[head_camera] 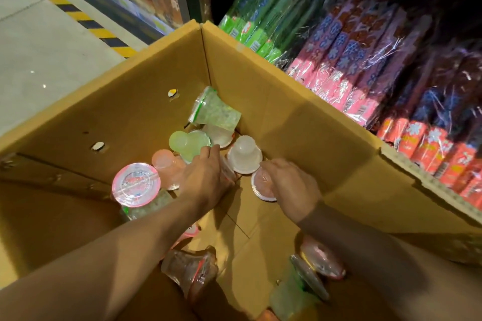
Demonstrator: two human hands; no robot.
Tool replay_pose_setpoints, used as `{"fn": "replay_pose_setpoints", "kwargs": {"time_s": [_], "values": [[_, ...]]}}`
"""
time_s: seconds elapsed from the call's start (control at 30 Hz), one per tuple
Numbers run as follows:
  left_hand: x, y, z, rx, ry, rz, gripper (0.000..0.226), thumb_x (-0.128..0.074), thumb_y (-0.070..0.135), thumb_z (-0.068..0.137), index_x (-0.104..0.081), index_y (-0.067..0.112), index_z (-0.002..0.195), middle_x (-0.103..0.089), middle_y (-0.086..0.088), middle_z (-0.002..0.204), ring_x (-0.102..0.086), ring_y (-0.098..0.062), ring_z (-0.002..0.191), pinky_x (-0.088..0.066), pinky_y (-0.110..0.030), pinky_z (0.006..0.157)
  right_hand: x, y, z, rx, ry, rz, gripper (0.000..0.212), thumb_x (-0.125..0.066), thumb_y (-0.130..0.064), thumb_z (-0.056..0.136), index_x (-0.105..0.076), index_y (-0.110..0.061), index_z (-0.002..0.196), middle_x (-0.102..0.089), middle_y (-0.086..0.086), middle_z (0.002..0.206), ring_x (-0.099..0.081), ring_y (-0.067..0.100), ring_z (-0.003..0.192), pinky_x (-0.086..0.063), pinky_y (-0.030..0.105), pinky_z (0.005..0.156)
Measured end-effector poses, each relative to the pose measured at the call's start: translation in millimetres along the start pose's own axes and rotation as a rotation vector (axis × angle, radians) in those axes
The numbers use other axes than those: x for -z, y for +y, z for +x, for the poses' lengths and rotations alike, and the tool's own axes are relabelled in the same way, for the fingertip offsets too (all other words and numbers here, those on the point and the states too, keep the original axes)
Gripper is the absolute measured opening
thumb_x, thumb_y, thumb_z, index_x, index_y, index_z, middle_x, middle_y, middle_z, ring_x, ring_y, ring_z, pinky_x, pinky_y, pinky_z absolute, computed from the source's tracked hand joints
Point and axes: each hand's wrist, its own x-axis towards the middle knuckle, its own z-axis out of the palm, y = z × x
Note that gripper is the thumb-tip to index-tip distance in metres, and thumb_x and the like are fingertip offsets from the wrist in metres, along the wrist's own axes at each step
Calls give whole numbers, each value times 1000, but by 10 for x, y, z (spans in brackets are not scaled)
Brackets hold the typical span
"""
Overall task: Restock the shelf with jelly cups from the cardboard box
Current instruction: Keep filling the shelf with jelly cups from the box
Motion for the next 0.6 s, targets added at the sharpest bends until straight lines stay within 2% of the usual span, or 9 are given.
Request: {"fn": "replay_pose_setpoints", "kwargs": {"time_s": [0.07,0.2,0.3,0.47,0.53,0.6], "values": [[1,-2,-11,-1,15,-41,69,-72,44,83,-34,21,136,-49,-1,123,-56,-25,109,-53,-46,88,16,-3,4,-36,19,39,53,-62,-15,95,-44,-30,143,-53,-4,136,-54,18,121,-50,32,92],[98,9,-79,12,42,-88,67,-70,57,81,-41,19,128,-52,0,119,-60,-23,99,-55,-46,82,117,-31,-59,-57,38,71,39,-56,-18,99,-51,-26,136,-56,-4,132,-57,18,117,-49,32,90],[219,35,-228,10,70,-179,66,-74,55,79,-43,19,125,-52,2,114,-61,-22,98,-54,-43,81,316,-96,-155,-48,35,113,43,-59,-20,97,-49,-25,139,-56,-3,130,-58,20,114,-47,32,87],[603,191,-662,-41,144,-340,74,-83,45,75,-47,13,132,-53,-2,120,-53,-14,103,-37,-17,82,878,-276,-447,-48,44,218,51,-64,-22,95,-46,-19,142,-56,2,132,-56,23,119,-44,31,94],[899,263,-868,-49,189,-393,77,-87,43,71,-50,13,131,-55,-2,120,-51,-12,105,-38,-17,85,1212,-331,-615,-62,25,276,52,-64,-22,94,-47,-16,143,-56,6,134,-55,27,121,-42,32,95],[1301,386,-1085,-60,235,-419,71,-89,35,69,-55,11,126,-58,-5,117,-55,-17,105,-43,-23,86,1580,-386,-796,-56,59,352,53,-68,-20,91,-50,-12,141,-57,9,131,-55,29,119,-40,29,93]]}}
